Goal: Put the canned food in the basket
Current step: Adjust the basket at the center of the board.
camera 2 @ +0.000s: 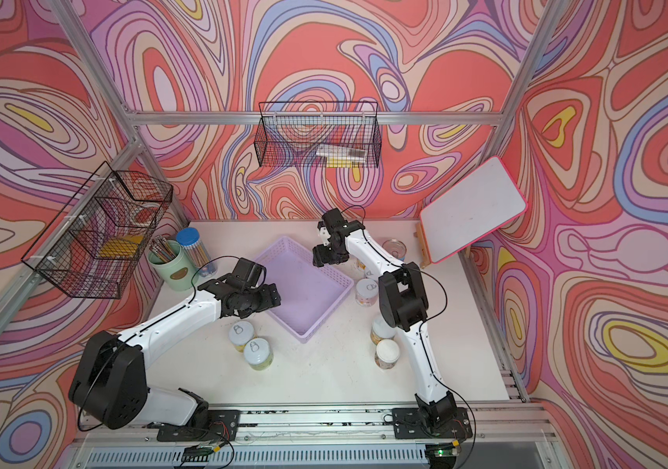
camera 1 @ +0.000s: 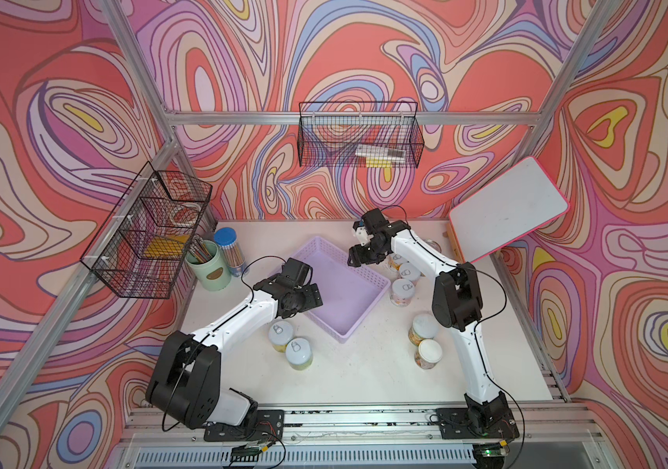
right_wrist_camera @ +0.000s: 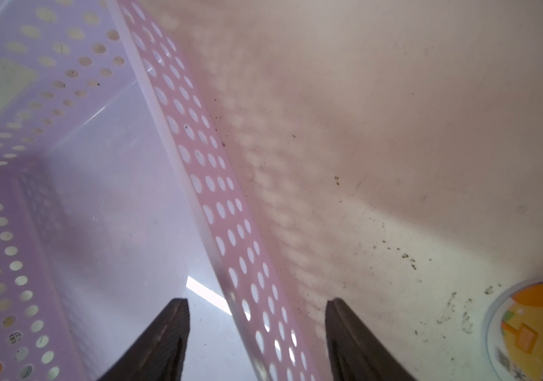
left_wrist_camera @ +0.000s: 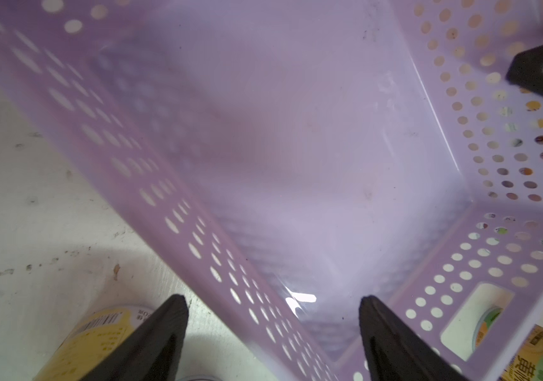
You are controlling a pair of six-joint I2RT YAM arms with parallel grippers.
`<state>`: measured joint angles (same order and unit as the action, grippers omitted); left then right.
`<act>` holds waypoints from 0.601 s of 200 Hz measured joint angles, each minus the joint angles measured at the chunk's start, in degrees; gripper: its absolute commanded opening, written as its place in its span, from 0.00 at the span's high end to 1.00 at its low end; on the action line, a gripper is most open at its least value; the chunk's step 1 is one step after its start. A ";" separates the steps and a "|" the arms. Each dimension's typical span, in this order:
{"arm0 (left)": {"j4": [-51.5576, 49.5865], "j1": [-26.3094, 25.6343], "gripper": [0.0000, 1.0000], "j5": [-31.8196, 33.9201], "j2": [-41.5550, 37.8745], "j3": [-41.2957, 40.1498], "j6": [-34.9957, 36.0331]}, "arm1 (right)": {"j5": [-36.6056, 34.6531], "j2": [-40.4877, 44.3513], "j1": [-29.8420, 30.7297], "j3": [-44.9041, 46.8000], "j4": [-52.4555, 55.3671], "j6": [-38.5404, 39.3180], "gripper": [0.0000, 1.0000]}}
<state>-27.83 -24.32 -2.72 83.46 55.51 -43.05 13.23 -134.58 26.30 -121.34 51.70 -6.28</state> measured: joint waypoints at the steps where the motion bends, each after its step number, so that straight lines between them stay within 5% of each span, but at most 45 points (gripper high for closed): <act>1: 0.02 0.00 0.21 -0.07 0.04 0.04 0.02 | 0.04 0.00 0.00 0.07 0.00 -0.04 0.40; 66: 0.96 0.42 0.47 -4.68 3.04 0.92 2.14 | 1.05 5.70 0.42 9.92 -0.55 0.02 0.45; 120: 0.39 0.52 0.51 -8.04 3.04 0.90 4.07 | -0.42 15.78 1.14 22.71 -2.56 -2.47 0.47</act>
<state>-27.44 -23.79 -10.76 86.50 56.40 -38.98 12.82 -118.80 27.44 -98.63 49.15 -8.75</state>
